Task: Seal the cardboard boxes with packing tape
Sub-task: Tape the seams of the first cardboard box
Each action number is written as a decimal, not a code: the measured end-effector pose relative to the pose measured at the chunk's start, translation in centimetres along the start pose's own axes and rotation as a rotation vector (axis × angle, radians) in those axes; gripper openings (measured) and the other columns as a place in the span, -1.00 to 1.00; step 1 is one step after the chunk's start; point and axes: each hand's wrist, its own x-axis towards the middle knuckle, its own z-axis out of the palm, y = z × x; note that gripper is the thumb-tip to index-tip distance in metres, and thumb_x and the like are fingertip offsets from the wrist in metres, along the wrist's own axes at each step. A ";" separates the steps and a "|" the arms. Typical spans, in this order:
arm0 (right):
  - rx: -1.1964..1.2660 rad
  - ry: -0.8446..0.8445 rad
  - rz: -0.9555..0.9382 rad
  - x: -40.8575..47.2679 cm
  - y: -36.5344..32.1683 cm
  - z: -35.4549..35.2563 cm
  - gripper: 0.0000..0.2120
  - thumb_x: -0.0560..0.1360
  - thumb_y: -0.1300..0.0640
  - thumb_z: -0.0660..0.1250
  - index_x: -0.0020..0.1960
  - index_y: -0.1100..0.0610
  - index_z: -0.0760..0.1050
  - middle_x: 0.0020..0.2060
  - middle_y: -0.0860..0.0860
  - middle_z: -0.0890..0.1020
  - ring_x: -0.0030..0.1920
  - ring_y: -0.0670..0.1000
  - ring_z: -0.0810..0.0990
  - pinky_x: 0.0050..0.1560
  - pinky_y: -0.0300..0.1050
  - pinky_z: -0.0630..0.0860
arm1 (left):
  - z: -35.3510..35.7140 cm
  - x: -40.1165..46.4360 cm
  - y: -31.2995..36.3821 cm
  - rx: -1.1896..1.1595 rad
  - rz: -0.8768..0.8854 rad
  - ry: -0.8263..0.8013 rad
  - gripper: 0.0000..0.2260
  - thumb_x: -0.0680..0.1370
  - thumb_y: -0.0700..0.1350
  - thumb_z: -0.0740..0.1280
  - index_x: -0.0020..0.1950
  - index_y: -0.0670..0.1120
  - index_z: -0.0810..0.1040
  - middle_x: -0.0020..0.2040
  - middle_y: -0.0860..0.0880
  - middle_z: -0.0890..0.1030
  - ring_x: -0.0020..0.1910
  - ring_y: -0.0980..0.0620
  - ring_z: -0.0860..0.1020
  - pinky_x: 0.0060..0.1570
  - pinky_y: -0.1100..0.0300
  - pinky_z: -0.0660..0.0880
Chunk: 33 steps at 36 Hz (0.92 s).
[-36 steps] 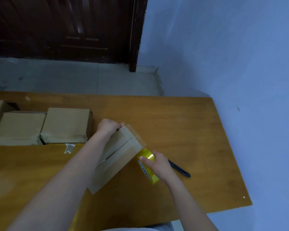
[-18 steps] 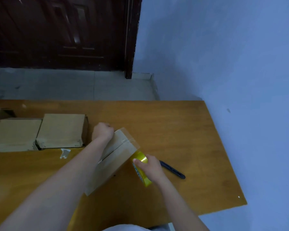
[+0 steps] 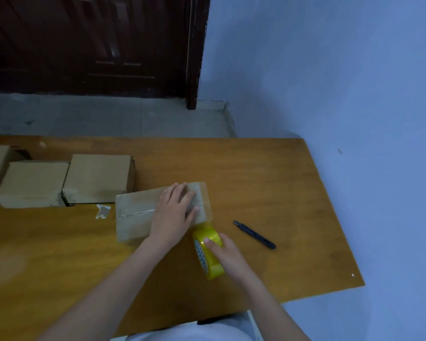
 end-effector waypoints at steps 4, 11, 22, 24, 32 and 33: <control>0.055 -0.013 0.023 -0.2 0.2 -0.4 -0.87 0.56 0.06 0.30 0.11 -0.02 0.49 0.06 0.06 0.63 0.06 0.05 0.63 0.09 0.00 0.55 | 0.0 0.5 -0.1 0.027 0.041 0.021 -0.61 0.55 0.11 0.09 0.16 -0.02 0.60 0.26 -0.20 0.52 0.27 -0.27 0.43 0.18 -0.14 0.44; 0.066 0.039 0.024 -0.7 0.5 0.3 -0.90 0.56 0.07 0.30 0.00 0.09 0.53 -0.13 0.03 0.62 -0.16 -0.03 0.62 -0.14 -0.17 0.54 | 0.1 0.6 -0.2 -0.009 0.063 0.055 -0.64 0.55 0.09 0.15 0.14 -0.04 0.63 0.18 -0.21 0.51 0.18 -0.24 0.46 0.16 -0.09 0.43; -0.040 0.100 0.150 0.5 0.2 1.1 -0.74 0.53 -0.05 0.32 -0.14 0.15 0.48 -0.22 0.07 0.54 -0.22 0.03 0.53 -0.27 -0.16 0.38 | 0.2 0.3 0.3 0.141 0.143 0.181 -0.68 0.56 0.04 0.16 0.06 -0.06 0.65 0.00 -0.13 0.57 -0.03 -0.19 0.52 -0.07 -0.02 0.45; -0.008 0.071 0.164 0.6 0.4 0.9 -0.71 0.53 -0.07 0.32 -0.04 0.18 0.51 -0.16 0.10 0.55 -0.14 0.05 0.55 -0.17 -0.14 0.42 | 0.1 0.0 0.8 0.171 0.145 0.228 -0.73 0.54 -0.01 0.17 -0.05 -0.04 0.64 -0.08 -0.07 0.59 -0.09 -0.16 0.54 -0.14 0.01 0.42; 0.013 0.020 0.171 0.4 0.8 0.7 -0.45 0.56 -0.16 0.21 0.32 0.26 0.38 0.23 0.13 0.53 0.16 0.08 0.53 0.07 -0.08 0.46 | 0.4 -2.5 3.0 0.212 0.068 0.003 -0.38 0.52 0.26 0.03 0.26 -0.17 0.55 0.20 -0.16 0.55 0.27 -0.26 0.44 0.24 -0.21 0.35; 0.014 0.034 0.163 0.4 1.0 0.6 -0.47 0.56 -0.17 0.19 0.32 0.22 0.36 0.26 0.09 0.50 0.20 0.07 0.50 0.10 -0.08 0.44 | 0.5 -2.9 3.1 0.234 0.056 -0.038 -0.30 0.51 0.32 -0.01 0.34 -0.18 0.48 0.27 -0.17 0.51 0.35 -0.25 0.38 0.29 -0.23 0.28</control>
